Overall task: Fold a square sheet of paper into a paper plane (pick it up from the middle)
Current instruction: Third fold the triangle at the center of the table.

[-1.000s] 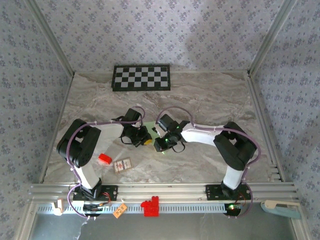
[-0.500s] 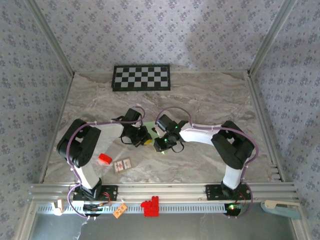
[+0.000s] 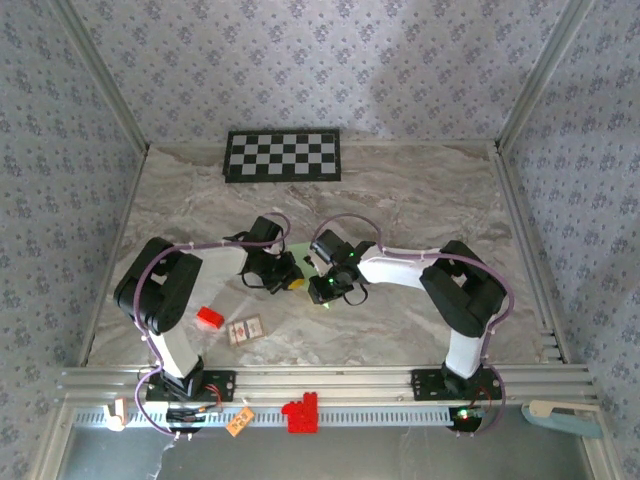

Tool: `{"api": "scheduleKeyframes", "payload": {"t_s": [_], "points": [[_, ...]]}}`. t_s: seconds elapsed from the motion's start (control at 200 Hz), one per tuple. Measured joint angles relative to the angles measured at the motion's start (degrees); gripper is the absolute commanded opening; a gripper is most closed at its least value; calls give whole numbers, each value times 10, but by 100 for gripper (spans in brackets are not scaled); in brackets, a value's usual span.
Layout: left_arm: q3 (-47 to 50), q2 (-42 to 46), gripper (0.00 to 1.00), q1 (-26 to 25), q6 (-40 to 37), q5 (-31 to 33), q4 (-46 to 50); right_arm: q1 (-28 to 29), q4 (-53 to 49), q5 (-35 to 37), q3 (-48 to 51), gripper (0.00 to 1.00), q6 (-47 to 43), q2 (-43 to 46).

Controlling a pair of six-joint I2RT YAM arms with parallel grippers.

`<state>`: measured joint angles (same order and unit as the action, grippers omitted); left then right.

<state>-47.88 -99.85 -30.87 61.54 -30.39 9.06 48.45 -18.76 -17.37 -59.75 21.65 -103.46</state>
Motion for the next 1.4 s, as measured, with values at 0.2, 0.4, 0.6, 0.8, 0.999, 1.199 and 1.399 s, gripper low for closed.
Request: {"api": "scheduleKeyframes", "payload": {"t_s": [0.2, 0.4, 0.6, 0.8, 0.999, 1.199, 1.399], "points": [[0, 0, 8, 0, 0, 0, 2, -2, 0, 0, 3, 16, 0, -1], [0, -1, 7, 2, 0, 0, 2, -7, 14, -11, 18, 16, 0, 2], [0, -3, 7, 6, 0, -5, 1, -7, 20, -16, 48, 16, 0, 27], [0, -4, 7, 6, -2, -6, 1, -7, -8, -20, 84, 15, -1, 65], [0, -4, 8, 6, -2, -13, -1, -7, -55, -8, 95, 15, -6, 135], [0, -4, 8, 6, -2, -13, -1, -7, -44, -2, 74, 14, -16, 163], [-1, -4, 8, 6, -2, -13, 0, -4, -22, 6, 29, 10, -16, 81]]}}
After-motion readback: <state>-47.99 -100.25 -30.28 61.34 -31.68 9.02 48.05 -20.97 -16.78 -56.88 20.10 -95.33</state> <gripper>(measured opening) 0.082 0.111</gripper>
